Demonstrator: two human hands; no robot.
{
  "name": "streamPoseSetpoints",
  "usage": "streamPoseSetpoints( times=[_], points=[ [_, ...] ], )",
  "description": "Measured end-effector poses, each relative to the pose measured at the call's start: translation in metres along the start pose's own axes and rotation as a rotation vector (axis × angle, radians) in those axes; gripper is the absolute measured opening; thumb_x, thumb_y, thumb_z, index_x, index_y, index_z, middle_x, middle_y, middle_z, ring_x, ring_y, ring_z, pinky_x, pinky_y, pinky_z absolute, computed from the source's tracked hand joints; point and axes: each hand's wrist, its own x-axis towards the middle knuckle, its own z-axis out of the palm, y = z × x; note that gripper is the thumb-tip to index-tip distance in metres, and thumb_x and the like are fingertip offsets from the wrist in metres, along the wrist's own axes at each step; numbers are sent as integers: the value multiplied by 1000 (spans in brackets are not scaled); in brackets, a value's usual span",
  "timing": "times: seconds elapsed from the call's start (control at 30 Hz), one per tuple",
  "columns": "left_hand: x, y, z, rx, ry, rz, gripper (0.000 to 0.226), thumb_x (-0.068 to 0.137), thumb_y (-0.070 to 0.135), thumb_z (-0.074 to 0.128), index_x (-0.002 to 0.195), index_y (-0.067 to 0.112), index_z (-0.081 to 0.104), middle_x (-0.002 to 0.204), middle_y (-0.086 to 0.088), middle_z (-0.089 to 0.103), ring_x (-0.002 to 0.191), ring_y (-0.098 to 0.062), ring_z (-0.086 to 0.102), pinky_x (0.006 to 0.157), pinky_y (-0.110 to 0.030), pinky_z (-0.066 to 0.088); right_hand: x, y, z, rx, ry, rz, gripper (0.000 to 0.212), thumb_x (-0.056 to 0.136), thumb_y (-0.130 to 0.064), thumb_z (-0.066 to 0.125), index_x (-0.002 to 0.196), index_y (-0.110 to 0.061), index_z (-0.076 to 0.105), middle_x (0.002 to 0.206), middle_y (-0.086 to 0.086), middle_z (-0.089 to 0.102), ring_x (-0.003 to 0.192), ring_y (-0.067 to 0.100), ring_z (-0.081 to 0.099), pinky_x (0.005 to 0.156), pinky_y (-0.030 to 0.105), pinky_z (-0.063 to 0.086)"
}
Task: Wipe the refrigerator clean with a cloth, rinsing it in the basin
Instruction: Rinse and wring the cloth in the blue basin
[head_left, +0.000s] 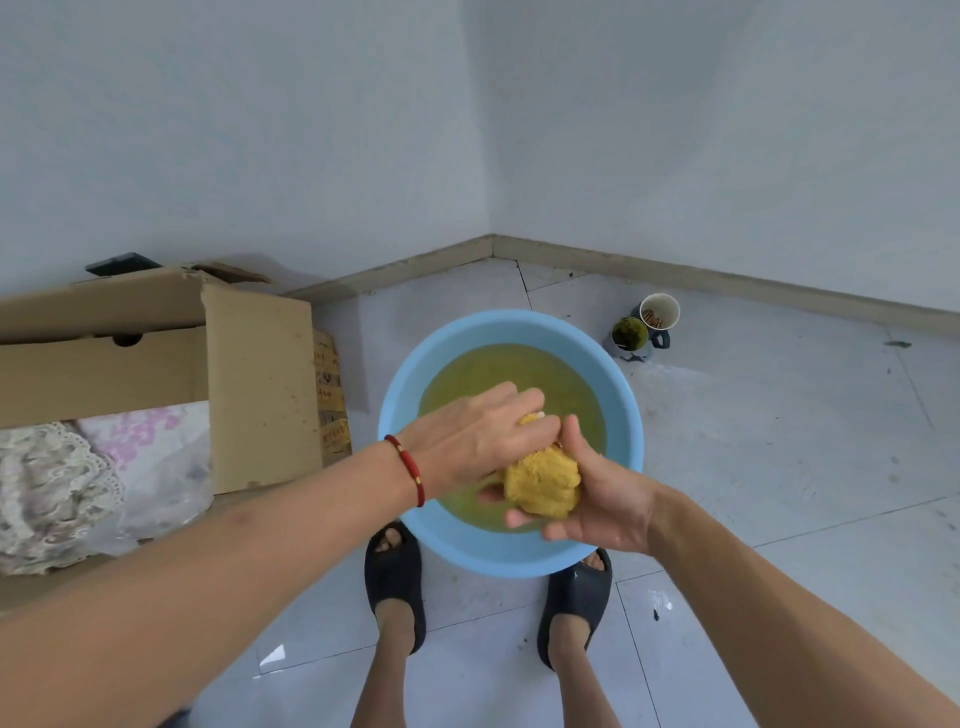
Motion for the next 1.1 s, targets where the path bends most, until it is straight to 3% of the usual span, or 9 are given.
streamPoseSetpoints(
  times=[0.13,0.27,0.4,0.5,0.6,0.7,0.83,0.97,1.1],
  points=[
    [-4,-1,12,76,-105,9,17,92,-3,58,105,8,55,116,-14,59,71,-23,57,53,-30,50,-2,-17,4,-549,110,-30,25,90,-36,79,86,-14,68,78,5,64,69,16,57,59,27,45],
    [15,10,13,35,-338,-409,32,89,-6,59,116,11,60,90,-7,64,85,-31,67,61,-34,47,19,-18,7,-1253,411,-107,15,82,-17,75,85,-11,61,68,2,63,66,22,63,60,35,50],
    [37,8,20,-192,-563,-795,21,84,8,72,74,15,55,69,-2,54,68,-23,64,56,-31,48,37,-1,-2,-1649,579,-283,46,82,-15,81,120,-8,57,102,2,64,93,27,67,79,32,53],
    [39,-2,13,-712,-773,-989,22,81,9,77,67,9,61,56,-3,60,46,-15,54,47,-25,46,41,10,-8,-1886,654,-499,40,72,-10,90,98,-4,61,90,12,62,79,29,62,70,35,53],
    [34,-10,7,-1064,-924,-1077,10,80,-2,75,79,3,67,67,-10,65,54,-17,60,55,-22,54,41,16,-7,-2082,631,-647,40,56,0,90,82,-8,60,78,8,55,68,24,51,61,33,47],
    [32,-5,12,-594,-832,-943,13,71,-3,71,76,8,66,69,-8,68,63,-22,68,63,-32,63,27,11,-4,-1376,551,-377,62,73,-28,89,123,-13,56,116,3,60,101,22,58,85,28,48],
    [19,2,12,-289,-405,-582,25,83,-5,69,93,18,70,76,6,59,77,-18,65,62,-21,46,8,-2,-5,-177,532,-211,62,82,-62,68,126,-18,60,128,14,67,109,26,67,94,44,54],
    [9,-8,11,-138,-97,-212,38,71,-6,74,102,15,66,80,1,52,66,-22,57,55,-34,48,11,11,7,142,67,-143,74,95,-65,53,146,-11,55,144,18,61,133,36,60,104,57,53],
    [10,-19,9,-15,-157,-134,38,65,-1,79,87,14,52,74,0,43,53,-21,45,43,-35,44,13,4,19,41,93,-161,35,91,-19,76,119,-2,64,106,18,71,82,21,70,69,28,61]
  ],
)
